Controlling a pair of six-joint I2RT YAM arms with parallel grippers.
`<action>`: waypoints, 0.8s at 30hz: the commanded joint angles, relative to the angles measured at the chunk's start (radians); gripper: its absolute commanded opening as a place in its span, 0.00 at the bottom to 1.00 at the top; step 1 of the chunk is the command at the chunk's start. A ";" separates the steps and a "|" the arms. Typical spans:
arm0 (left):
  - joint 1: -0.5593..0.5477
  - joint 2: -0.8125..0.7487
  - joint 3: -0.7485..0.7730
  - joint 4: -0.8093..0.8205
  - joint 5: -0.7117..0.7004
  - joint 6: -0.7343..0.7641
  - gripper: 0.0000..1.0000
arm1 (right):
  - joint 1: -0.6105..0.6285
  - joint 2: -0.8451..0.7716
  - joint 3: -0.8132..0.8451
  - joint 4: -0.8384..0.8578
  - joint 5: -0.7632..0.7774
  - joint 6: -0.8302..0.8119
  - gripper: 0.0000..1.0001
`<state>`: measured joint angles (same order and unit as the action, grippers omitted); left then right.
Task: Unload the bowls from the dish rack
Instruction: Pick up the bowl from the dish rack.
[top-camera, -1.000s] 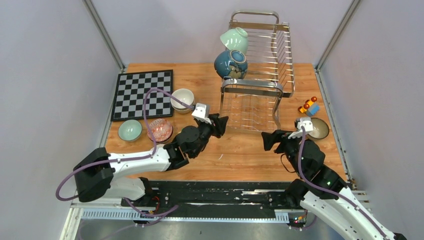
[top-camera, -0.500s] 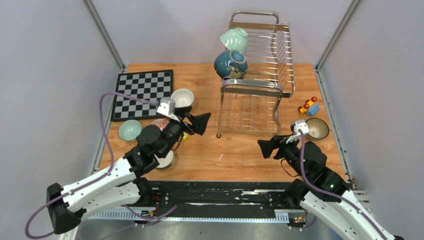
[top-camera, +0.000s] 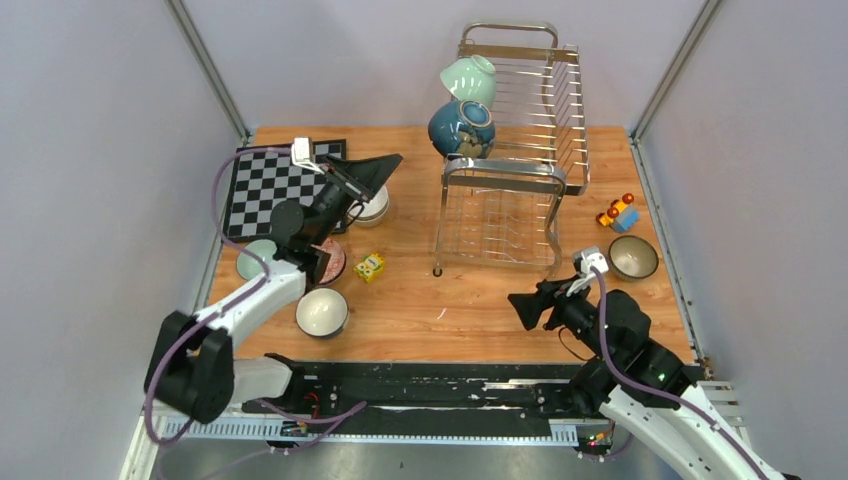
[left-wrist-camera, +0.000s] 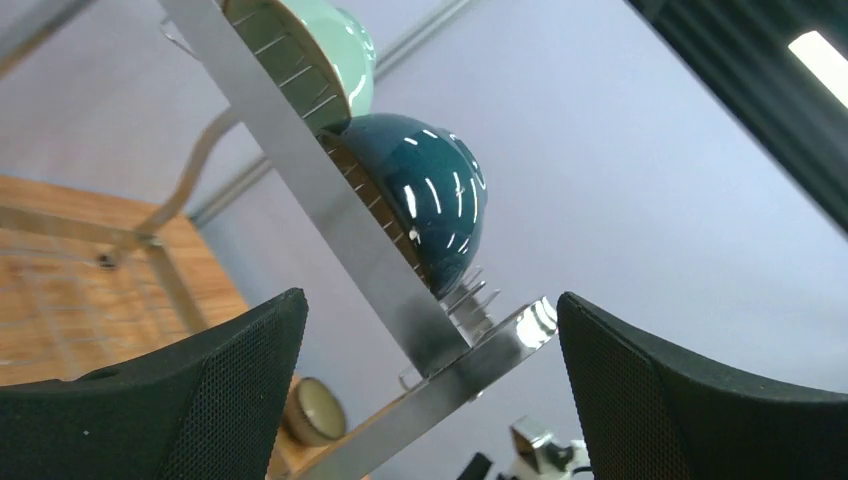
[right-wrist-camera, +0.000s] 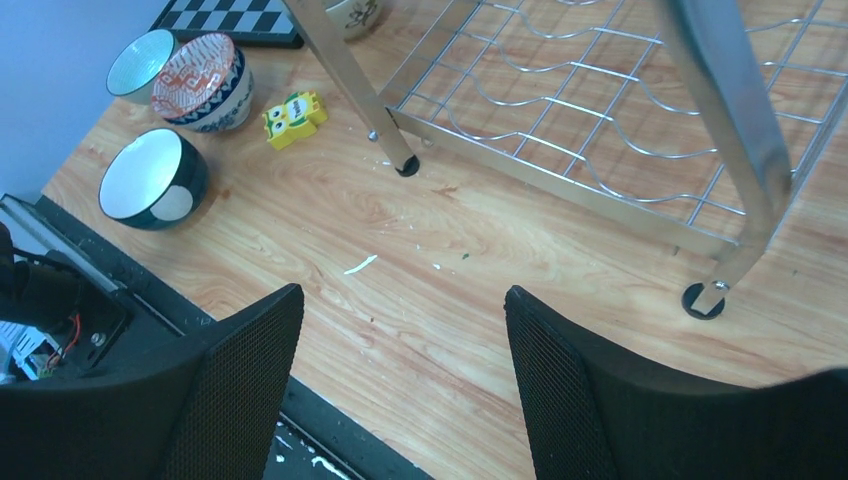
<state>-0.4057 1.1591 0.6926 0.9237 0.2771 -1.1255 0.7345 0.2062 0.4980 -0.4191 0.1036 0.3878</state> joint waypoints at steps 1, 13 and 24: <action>0.036 0.212 0.047 0.568 0.127 -0.431 0.97 | -0.010 -0.011 -0.031 0.017 -0.057 0.021 0.77; 0.036 0.435 0.237 0.657 0.166 -0.513 0.94 | -0.010 0.012 -0.012 0.040 -0.034 0.017 0.77; 0.041 0.470 0.219 0.643 0.189 -0.509 0.85 | -0.010 0.028 0.008 0.050 -0.028 0.022 0.77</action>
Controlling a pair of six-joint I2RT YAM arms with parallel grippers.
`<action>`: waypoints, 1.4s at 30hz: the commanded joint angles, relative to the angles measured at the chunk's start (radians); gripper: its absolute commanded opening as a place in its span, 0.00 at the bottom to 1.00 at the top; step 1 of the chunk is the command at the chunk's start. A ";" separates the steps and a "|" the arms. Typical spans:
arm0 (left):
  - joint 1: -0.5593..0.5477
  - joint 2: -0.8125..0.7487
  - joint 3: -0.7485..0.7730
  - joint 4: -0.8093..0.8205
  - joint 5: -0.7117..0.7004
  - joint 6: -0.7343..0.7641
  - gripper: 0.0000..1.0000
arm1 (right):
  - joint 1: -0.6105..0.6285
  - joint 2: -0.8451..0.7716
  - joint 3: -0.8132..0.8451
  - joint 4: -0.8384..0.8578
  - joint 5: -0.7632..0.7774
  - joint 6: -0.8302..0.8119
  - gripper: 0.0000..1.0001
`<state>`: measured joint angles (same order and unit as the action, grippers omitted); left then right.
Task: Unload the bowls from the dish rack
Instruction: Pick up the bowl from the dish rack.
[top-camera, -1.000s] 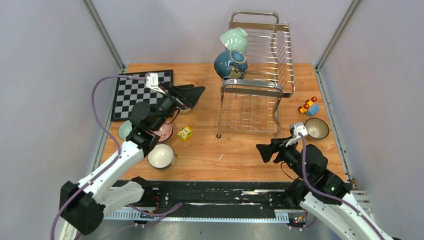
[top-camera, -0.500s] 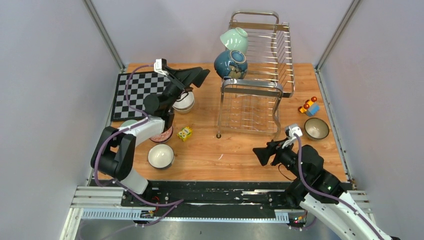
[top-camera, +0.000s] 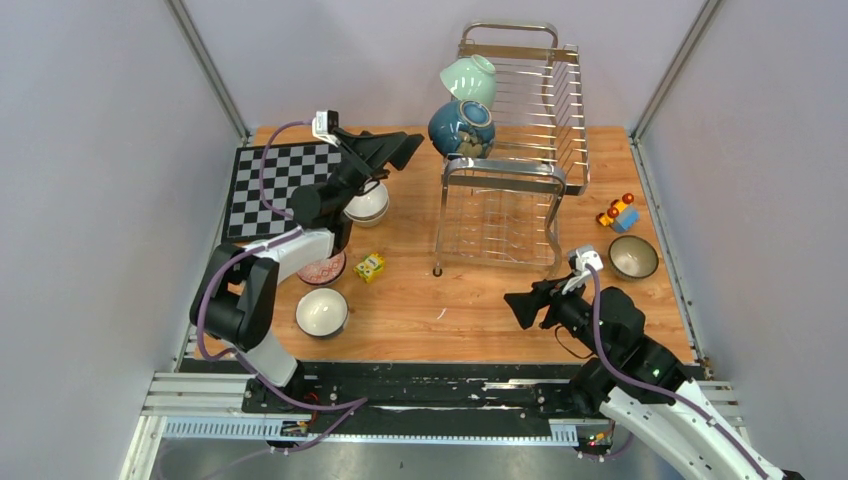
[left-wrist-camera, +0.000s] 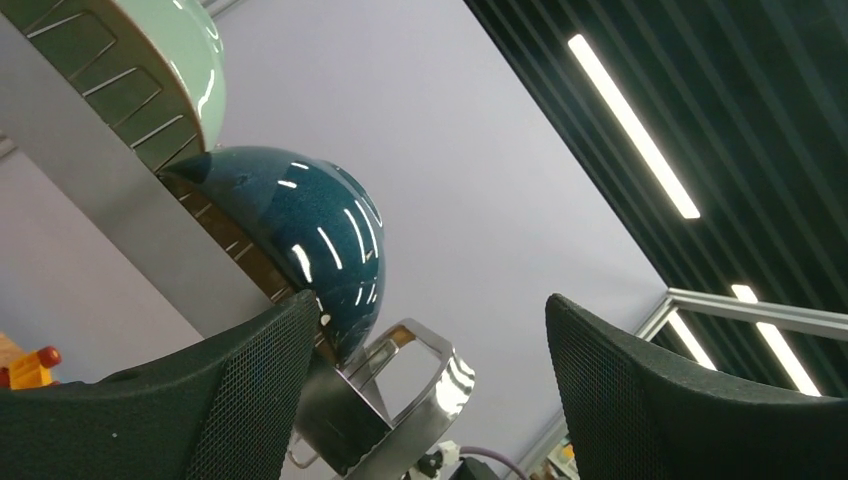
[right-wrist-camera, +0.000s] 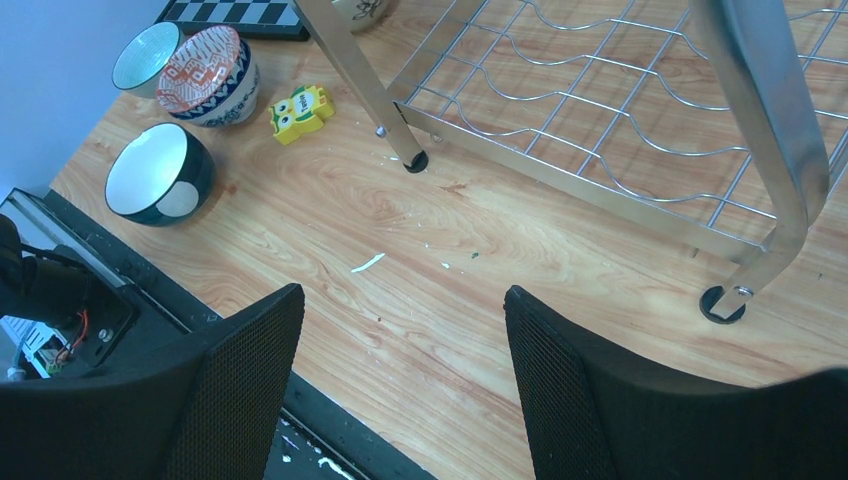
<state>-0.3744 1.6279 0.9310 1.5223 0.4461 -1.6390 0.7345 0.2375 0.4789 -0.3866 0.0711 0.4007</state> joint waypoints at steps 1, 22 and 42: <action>0.009 0.000 -0.023 0.041 0.020 0.007 0.85 | -0.010 -0.003 0.027 0.017 0.003 0.009 0.77; -0.015 0.121 0.128 0.046 0.082 -0.063 0.73 | -0.009 0.000 0.035 0.017 0.013 0.009 0.77; -0.053 0.197 0.232 0.084 0.091 -0.105 0.51 | -0.010 -0.012 0.028 0.007 0.023 0.012 0.77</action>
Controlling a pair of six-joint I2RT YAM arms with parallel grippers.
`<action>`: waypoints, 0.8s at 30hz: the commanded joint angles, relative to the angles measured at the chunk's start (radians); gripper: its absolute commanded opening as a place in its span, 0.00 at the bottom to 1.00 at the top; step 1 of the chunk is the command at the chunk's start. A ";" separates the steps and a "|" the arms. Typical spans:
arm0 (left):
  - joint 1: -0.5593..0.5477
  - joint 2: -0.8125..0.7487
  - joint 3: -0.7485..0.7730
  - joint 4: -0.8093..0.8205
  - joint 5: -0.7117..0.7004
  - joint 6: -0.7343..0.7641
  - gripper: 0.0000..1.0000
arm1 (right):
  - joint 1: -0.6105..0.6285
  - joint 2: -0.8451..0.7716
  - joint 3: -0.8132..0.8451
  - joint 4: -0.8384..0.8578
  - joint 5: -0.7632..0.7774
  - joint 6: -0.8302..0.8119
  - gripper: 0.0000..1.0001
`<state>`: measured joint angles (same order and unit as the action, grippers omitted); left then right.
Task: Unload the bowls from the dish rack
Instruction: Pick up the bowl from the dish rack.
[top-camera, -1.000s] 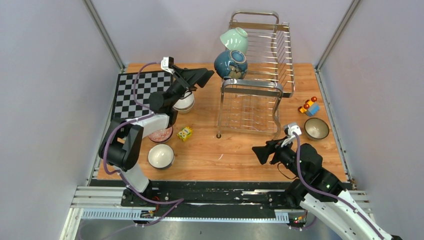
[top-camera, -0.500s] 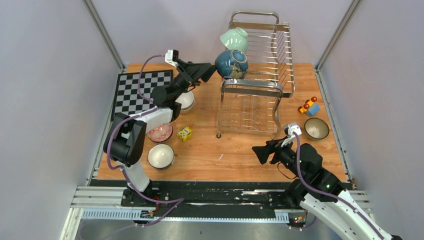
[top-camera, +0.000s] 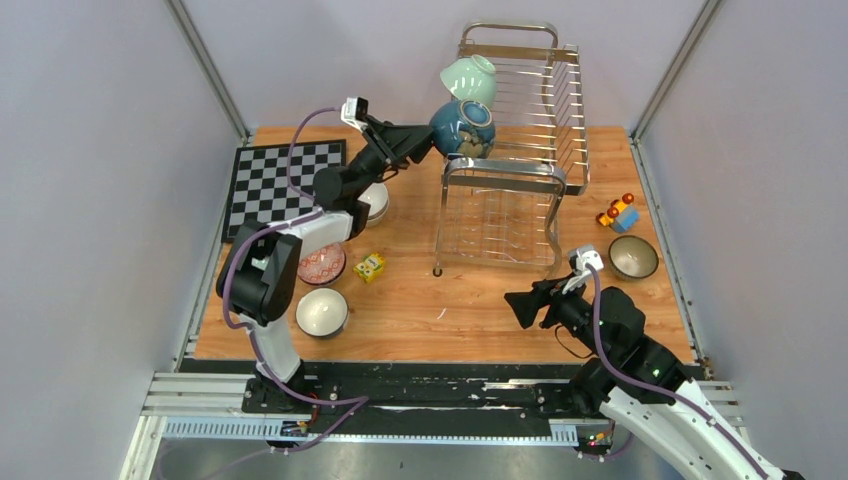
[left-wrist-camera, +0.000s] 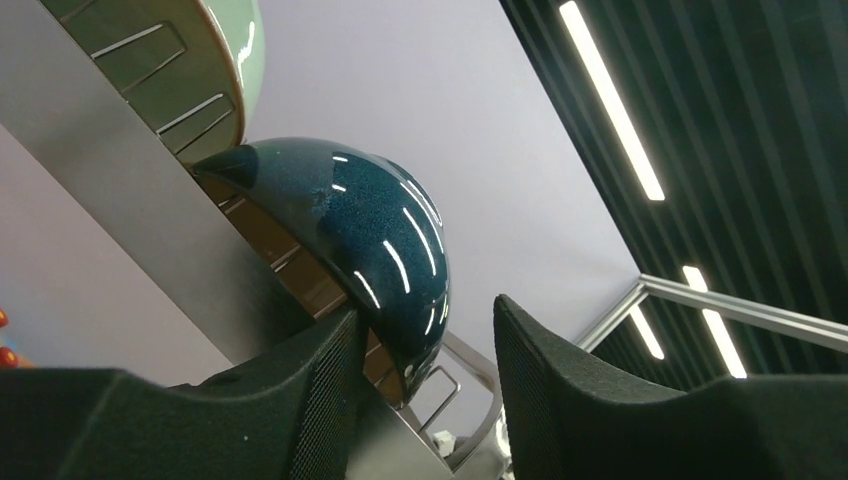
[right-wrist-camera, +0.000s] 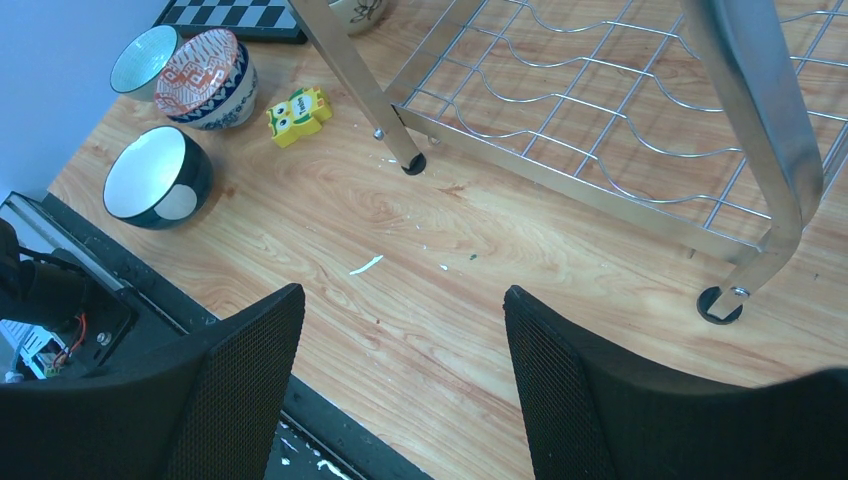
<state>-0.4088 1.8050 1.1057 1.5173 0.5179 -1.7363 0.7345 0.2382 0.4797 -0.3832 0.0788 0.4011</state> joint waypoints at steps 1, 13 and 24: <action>-0.021 0.024 0.065 0.089 0.023 -0.009 0.49 | -0.010 -0.015 0.027 0.002 0.016 0.012 0.77; -0.030 0.046 0.095 0.089 0.023 -0.014 0.28 | -0.010 -0.029 0.026 -0.012 0.026 0.012 0.77; -0.044 0.066 0.154 0.089 0.010 -0.026 0.10 | -0.010 -0.035 0.027 -0.021 0.029 0.010 0.77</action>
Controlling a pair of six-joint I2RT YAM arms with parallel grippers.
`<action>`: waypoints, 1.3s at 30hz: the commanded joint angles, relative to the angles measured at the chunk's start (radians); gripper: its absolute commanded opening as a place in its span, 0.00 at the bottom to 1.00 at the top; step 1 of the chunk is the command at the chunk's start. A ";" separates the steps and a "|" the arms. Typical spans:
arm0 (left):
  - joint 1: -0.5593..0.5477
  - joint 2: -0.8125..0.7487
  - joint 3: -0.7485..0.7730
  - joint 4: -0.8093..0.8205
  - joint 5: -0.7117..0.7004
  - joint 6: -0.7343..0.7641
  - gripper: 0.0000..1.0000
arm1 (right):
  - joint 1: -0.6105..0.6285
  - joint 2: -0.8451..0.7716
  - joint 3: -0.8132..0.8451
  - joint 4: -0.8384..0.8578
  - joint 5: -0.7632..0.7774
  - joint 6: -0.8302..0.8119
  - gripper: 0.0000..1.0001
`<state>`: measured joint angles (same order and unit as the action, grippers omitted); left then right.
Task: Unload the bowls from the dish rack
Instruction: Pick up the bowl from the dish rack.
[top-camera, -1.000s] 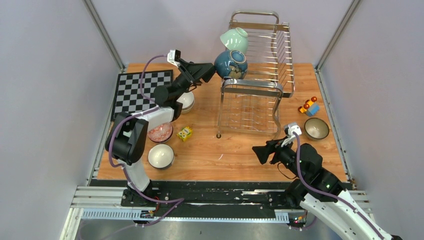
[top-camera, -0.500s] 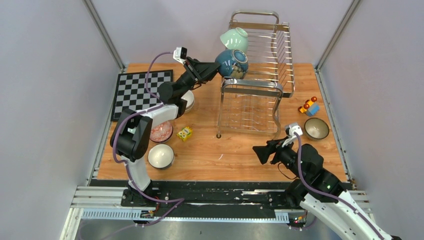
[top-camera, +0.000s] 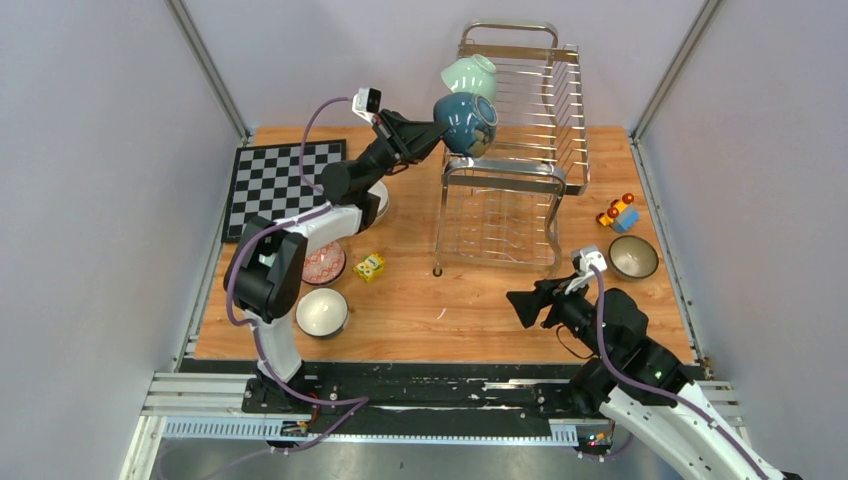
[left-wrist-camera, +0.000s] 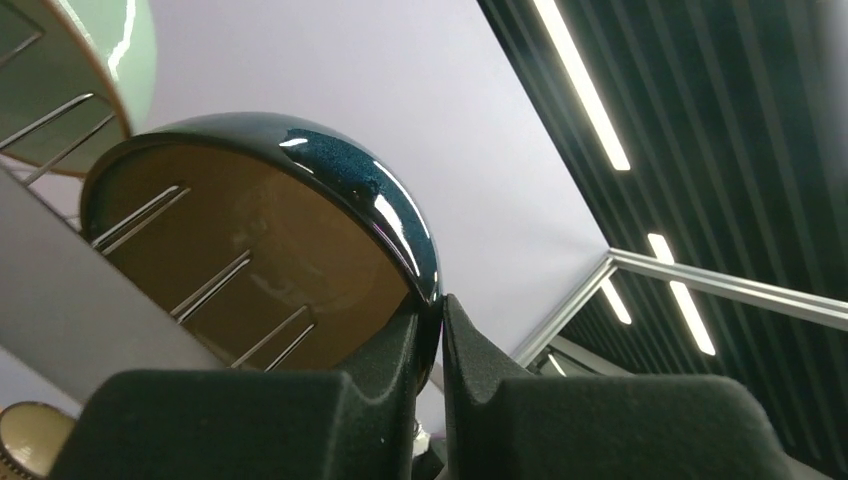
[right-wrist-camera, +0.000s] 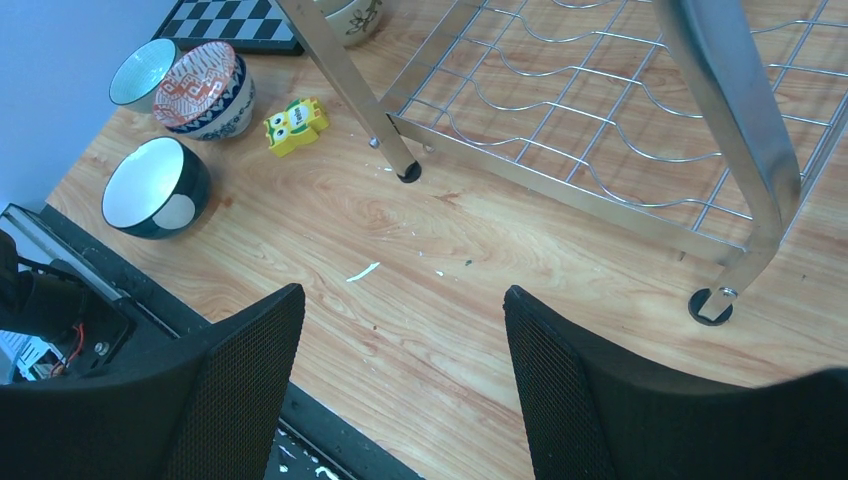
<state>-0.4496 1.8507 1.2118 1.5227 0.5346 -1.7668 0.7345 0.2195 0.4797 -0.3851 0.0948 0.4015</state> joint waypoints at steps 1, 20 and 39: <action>-0.004 0.023 0.057 0.083 -0.009 0.004 0.07 | -0.010 -0.018 0.027 -0.021 0.014 0.012 0.77; -0.032 0.025 0.190 0.083 -0.036 0.004 0.00 | -0.010 -0.050 0.027 -0.056 0.019 0.016 0.77; -0.033 -0.069 0.314 0.081 -0.068 0.006 0.00 | -0.010 -0.074 0.057 -0.099 0.009 0.003 0.77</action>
<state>-0.4767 1.8809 1.4384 1.4807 0.5217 -1.7653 0.7345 0.1646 0.4908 -0.4488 0.1009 0.4065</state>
